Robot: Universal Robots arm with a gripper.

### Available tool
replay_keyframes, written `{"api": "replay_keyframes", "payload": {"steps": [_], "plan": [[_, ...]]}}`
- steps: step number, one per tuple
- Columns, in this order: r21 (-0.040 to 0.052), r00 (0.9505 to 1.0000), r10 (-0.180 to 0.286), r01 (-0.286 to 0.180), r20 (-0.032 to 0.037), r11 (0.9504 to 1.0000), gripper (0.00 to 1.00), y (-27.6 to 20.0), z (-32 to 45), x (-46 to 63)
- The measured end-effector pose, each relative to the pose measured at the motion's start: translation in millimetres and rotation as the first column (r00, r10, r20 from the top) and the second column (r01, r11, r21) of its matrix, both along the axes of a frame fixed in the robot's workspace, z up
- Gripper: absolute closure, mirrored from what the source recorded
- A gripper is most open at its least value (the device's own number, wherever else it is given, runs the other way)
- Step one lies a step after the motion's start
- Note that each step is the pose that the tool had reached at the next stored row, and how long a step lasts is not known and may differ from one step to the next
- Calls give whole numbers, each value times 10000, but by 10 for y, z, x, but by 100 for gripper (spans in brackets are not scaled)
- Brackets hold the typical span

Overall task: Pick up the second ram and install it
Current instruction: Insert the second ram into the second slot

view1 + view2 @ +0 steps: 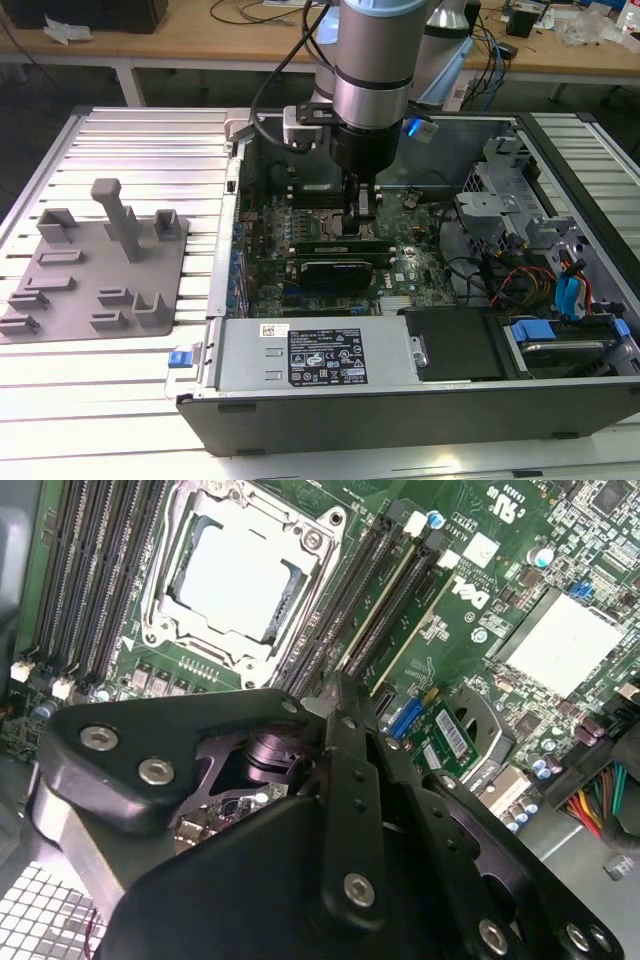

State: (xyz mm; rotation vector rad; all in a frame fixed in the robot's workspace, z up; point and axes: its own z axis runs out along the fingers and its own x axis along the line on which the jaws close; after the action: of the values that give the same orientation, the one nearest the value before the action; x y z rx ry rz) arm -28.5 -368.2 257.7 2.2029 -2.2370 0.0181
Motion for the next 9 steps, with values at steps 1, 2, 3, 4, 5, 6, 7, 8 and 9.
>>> {"api": "replay_keyframes", "payload": {"steps": [1,2,3,4,5,6,7,8,9], "plan": [[0,10000,0,0,0,10000,92,0,0,5],[0,10000,0,0,-1,10000,92,0,0,11],[-1,10000,-22,22,-1,10000,92,0,-1,15],[-2,9997,-240,240,-1,9997,92,1,-5,15],[-1,9996,-278,278,-1,9996,92,0,-5,15],[0,9996,-280,280,-1,9996,92,2,-5,15],[2,9996,-279,279,0,9996,92,15,-7,15],[1,9996,-279,279,0,9996,92,25,-8,15],[1,9996,-278,278,0,9996,92,25,-8,15]]}}
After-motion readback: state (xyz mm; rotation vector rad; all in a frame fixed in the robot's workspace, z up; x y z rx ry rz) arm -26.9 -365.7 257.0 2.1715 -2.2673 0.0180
